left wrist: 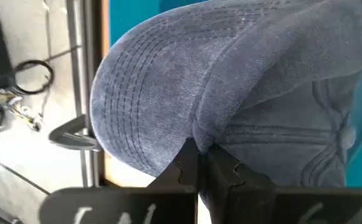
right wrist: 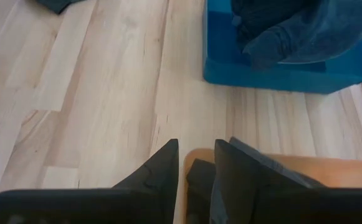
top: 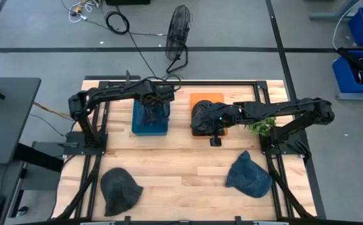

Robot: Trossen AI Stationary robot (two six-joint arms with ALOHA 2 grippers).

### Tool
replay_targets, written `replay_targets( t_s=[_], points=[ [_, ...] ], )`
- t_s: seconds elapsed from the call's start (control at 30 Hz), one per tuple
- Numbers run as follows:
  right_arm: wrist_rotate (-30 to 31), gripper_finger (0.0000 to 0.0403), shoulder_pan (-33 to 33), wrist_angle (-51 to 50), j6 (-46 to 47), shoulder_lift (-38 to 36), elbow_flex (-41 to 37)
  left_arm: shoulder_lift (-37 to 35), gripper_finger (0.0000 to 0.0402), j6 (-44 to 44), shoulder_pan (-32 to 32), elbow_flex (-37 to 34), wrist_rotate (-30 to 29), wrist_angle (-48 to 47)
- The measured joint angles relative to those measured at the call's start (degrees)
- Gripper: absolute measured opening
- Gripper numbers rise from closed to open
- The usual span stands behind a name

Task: Pick & Place hat
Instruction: Put the left blue cap into the blue bin

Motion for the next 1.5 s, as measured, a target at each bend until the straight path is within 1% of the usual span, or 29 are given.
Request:
replay_targets(
  t_s=[0.17, 0.3, 0.5, 0.57, 0.67, 0.73, 0.9, 1.07, 1.2, 1.33, 1.5],
  points=[
    [0.00, 0.0110, 0.01, -0.44, 0.00, -0.01, 0.00, 3.24, 0.0006, 1.20, 1.52, 0.00, 2.34, -2.34],
    [0.00, 0.0110, 0.01, -0.45, 0.00, -0.01, 0.00, 5.04, 0.0006, 3.21, 2.02, 0.00, 1.02, -5.67],
    [0.00, 0.0110, 0.02, -0.46, -0.02, -0.01, 0.00, 5.27, 0.0006, 6.68, 1.42, 0.00, -0.44, -6.18],
    [0.01, 0.0110, 0.01, -0.46, -0.02, -0.01, 0.00, 5.28, 0.0006, 7.78, 0.92, 0.00, -3.28, -7.68],
    [0.00, 0.0110, 0.01, -0.44, -0.02, -0.01, 0.00, 5.26, 0.0006, 7.68, 0.16, 0.00, -9.25, -10.27],
    [0.02, 0.0110, 0.02, -0.41, -0.02, -0.01, 0.00, 5.18, 0.0006, 7.23, -0.08, 0.00, -10.39, -10.69],
    [0.01, 0.0110, 0.00, -0.23, -0.02, -0.01, 0.00, 5.09, 0.0006, 6.70, -0.08, 0.00, -6.14, -6.98],
    [0.00, 0.0110, 0.00, -0.22, -0.02, -0.01, 0.00, 5.09, 0.0006, 10.35, -0.03, 0.00, -0.26, 0.80],
    [0.01, 0.0110, 0.01, -0.24, -0.02, -0.01, 0.00, 5.09, 0.0007, 10.69, -0.01, -0.02, 4.72, 6.78],
    [0.00, 0.0110, 0.00, -0.26, -0.02, -0.01, 0.00, 5.09, 0.0010, 10.55, -0.03, -0.02, 5.81, 10.04],
    [0.01, 0.0110, 0.00, -0.26, -0.02, -0.01, 0.00, 5.09, 0.0023, 7.80, -0.01, -0.02, 5.85, 10.13]
  ],
)
